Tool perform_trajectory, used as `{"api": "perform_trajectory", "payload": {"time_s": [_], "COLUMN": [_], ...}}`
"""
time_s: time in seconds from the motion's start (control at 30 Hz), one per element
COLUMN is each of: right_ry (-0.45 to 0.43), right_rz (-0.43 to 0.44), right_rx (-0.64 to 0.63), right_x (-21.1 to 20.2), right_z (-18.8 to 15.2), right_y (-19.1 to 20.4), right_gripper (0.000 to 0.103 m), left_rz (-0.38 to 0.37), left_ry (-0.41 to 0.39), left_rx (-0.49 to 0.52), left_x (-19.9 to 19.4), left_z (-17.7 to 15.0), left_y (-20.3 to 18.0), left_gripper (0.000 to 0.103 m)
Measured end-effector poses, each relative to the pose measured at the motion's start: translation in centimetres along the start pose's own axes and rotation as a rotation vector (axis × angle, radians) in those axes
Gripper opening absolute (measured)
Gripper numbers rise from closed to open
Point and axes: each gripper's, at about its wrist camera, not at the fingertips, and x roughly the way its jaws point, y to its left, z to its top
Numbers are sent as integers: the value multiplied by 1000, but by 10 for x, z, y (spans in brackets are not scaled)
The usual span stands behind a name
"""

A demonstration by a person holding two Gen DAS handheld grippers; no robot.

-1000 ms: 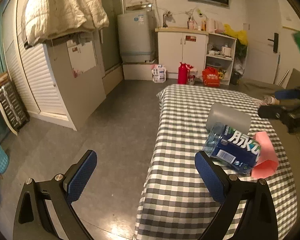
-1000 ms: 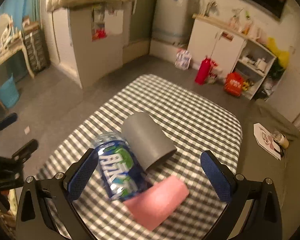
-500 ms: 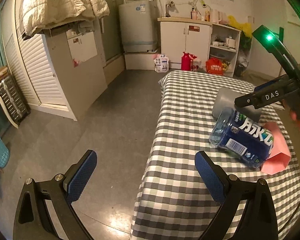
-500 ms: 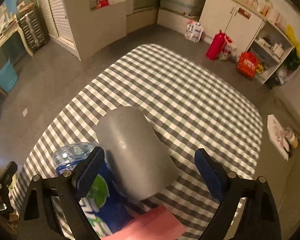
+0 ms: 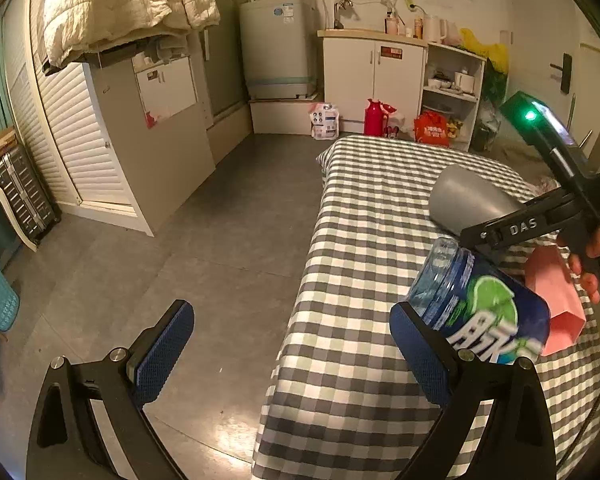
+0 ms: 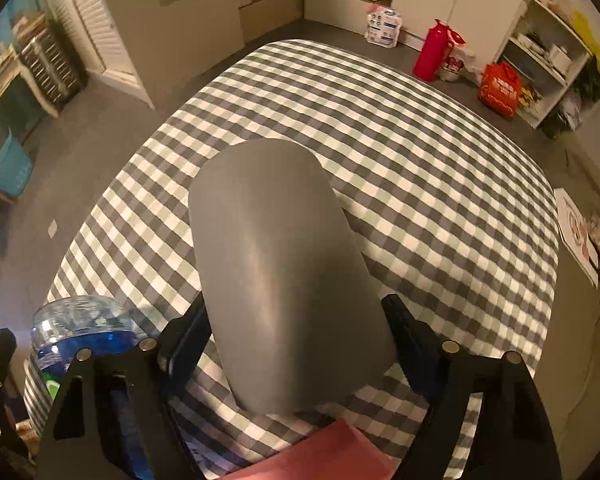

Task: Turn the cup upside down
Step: 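Move the right gripper to the grey cup and grasp its rim, then lift the grey cup with the right gripper and rotate it upright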

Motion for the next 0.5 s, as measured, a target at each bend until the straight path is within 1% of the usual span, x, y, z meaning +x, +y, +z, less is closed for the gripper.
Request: {"api": "perform_trajectory", "payload": {"time_s": [0.1,0.17,0.23,0.3,0.37,0.43,0.5], "right_ry": [-38,-62,-88,-97,-109,-110,-128], "right_rz": [-29,-49,-72,-75,-99,-111,-136], "right_rx": [-7,3,-14,-26,-43,-51,-55], "right_x": [-12,-24,-41,-57,-77,-89,-106], "right_z": [-3,-6,-9,-13,-17,-19,-25], "right_y": [1,1,3,6,12,17,22], "right_gripper": [80,79,77,75,74,74,74], "left_rz": [3,-14,-20,-21,-24,-35,-49], "left_ry": [23,31,35,28,23,27,38], "left_rx": [-17,-35,-44,-41,-44,-58,-76], "left_x": [3,1,-2,-10,-18,-24,-28], "left_z": [-2,-3,-4,-7,-11,-17,-21], "left_y": [1,3,3,2,3,6,9], "left_gripper": [101,101,101,101,101,101,101]}}
